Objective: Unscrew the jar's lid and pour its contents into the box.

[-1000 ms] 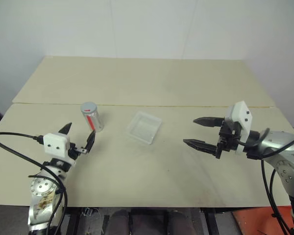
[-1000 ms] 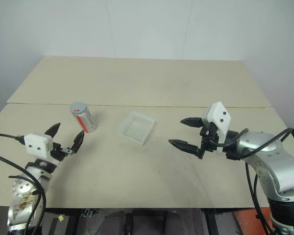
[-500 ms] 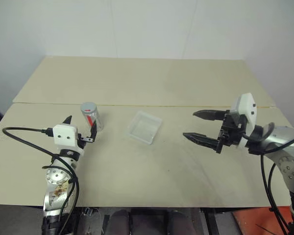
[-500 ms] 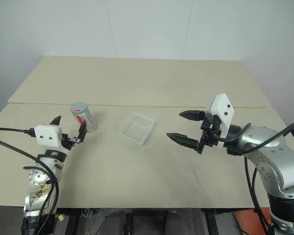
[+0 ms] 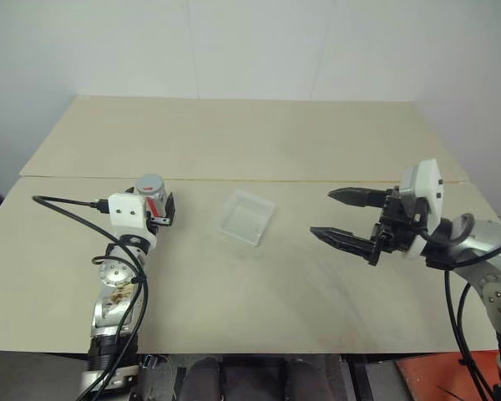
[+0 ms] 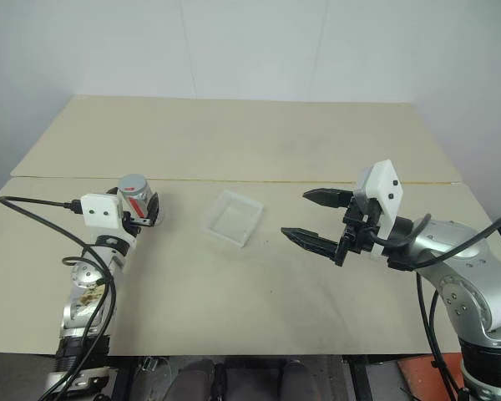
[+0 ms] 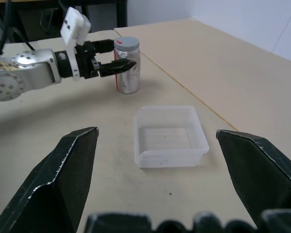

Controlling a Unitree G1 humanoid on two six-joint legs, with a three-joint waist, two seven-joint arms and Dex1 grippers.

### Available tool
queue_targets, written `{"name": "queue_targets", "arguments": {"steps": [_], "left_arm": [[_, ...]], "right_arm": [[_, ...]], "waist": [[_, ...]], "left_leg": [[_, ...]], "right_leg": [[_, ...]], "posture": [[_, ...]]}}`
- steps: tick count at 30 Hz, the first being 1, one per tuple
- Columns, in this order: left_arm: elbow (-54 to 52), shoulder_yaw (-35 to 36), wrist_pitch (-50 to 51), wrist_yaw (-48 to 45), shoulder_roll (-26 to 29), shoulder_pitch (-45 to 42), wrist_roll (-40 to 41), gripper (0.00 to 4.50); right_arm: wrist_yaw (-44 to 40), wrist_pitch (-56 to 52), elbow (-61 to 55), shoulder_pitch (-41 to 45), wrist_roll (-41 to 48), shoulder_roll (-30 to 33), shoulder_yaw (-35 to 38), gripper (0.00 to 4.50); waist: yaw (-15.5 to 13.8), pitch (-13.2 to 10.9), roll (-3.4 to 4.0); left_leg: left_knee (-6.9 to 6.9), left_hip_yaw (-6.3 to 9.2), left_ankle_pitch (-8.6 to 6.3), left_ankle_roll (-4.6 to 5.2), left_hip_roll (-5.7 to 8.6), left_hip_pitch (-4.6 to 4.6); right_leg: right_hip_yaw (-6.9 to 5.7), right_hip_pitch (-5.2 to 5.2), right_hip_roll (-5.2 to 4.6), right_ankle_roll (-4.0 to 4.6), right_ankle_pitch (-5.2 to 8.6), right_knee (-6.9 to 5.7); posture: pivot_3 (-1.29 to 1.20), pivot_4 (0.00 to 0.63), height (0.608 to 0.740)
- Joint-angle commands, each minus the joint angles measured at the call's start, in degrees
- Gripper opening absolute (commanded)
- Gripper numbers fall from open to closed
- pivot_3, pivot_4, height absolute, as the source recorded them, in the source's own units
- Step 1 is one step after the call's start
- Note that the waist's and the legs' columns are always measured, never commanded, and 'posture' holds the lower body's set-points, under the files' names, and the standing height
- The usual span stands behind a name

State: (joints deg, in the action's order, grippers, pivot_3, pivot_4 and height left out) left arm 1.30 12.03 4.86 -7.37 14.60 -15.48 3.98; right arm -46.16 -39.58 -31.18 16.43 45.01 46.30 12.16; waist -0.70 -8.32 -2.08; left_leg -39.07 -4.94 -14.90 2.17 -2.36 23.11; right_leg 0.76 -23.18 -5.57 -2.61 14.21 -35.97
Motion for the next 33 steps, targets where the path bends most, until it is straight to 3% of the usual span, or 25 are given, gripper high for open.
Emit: {"name": "queue_targets", "arguments": {"steps": [1,24,27,33], "left_arm": [[1.57,-0.54,-2.45,2.39,-0.13,-2.04,-1.97,4.47],[17.61,-1.75,-7.74,4.78,-2.15,-13.02,-2.09,4.47],[18.23,-1.89,-7.54,5.13,-2.01,-13.41,-2.23,3.85],[18.31,-1.82,-7.02,6.08,-1.69,-13.32,-2.23,1.95]], "right_arm": [[0.21,0.99,-1.93,0.27,1.06,0.33,2.18,4.50],[-0.47,1.27,-3.10,-0.24,3.14,0.43,2.73,4.50],[-0.37,1.28,-3.18,-0.33,3.32,0.57,2.95,4.50],[-0.19,1.53,-3.51,-0.36,3.44,0.57,2.75,4.50]], "waist": [[0.00,0.00,0.00],[-0.03,0.01,-0.01],[-0.03,0.01,-0.01],[-0.02,0.00,-0.01]], "left_leg": [[0.00,0.01,0.00,0.00,0.01,0.00],[0.00,0.07,0.00,0.01,0.22,0.06],[0.00,0.07,0.00,0.01,0.22,0.08],[-0.01,0.08,0.00,0.00,0.22,0.06]], "right_leg": [[0.00,0.00,-0.01,0.00,0.00,0.01],[-0.05,-0.01,-0.08,-0.04,-0.02,-0.02],[-0.06,-0.02,-0.08,-0.05,-0.02,-0.03],[-0.06,-0.01,-0.09,-0.05,-0.03,-0.02]], "posture": [[0.00,0.150,0.740],[0.00,0.150,0.740],[0.00,0.150,0.740],[0.00,0.150,0.740]]}}
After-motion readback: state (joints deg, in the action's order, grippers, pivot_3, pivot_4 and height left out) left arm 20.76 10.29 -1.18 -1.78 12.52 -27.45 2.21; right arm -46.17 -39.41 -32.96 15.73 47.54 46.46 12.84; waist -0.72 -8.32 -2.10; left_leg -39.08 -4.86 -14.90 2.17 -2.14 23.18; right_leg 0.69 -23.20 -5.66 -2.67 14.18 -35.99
